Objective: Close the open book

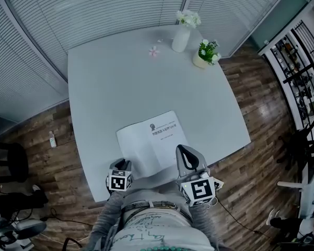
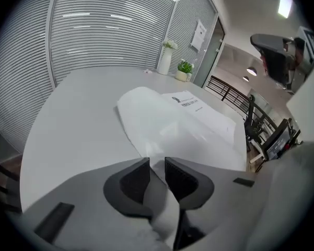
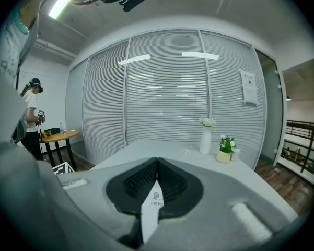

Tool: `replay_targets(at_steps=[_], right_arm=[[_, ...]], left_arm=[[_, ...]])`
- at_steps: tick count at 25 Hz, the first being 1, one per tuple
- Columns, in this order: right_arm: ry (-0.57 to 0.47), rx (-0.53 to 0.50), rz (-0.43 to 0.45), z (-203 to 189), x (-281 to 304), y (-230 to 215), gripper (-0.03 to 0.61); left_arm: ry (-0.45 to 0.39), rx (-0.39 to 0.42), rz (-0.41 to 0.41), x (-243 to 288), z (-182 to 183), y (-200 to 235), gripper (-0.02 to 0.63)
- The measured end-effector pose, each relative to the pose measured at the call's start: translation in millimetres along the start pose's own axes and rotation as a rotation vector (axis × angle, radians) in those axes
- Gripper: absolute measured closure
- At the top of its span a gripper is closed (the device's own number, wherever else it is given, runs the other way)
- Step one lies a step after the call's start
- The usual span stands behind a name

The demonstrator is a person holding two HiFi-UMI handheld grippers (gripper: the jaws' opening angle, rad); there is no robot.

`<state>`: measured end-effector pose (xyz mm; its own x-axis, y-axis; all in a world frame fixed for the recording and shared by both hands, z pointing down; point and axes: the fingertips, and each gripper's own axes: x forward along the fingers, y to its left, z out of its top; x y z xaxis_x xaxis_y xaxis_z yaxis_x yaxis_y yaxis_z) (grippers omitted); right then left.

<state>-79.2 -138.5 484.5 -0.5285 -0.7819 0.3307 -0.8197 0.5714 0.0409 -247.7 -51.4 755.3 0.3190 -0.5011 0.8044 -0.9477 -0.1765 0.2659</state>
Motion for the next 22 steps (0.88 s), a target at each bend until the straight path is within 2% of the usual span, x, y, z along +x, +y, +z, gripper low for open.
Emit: replay_targets(at_steps=[11,22], right_arm=[[-0.017,0.01,-0.015,-2.0,-14.4,-32.0,0.577],[-0.019,0.027,-0.038,-6.4,-28.5,-59.0,0.577]], left_arm=[[-0.04,-0.041,-0.044,9.8,15.2,-29.6,0.545],[-0.077,-0.013,-0.09,22.0,40.5,-65.4,0.545]])
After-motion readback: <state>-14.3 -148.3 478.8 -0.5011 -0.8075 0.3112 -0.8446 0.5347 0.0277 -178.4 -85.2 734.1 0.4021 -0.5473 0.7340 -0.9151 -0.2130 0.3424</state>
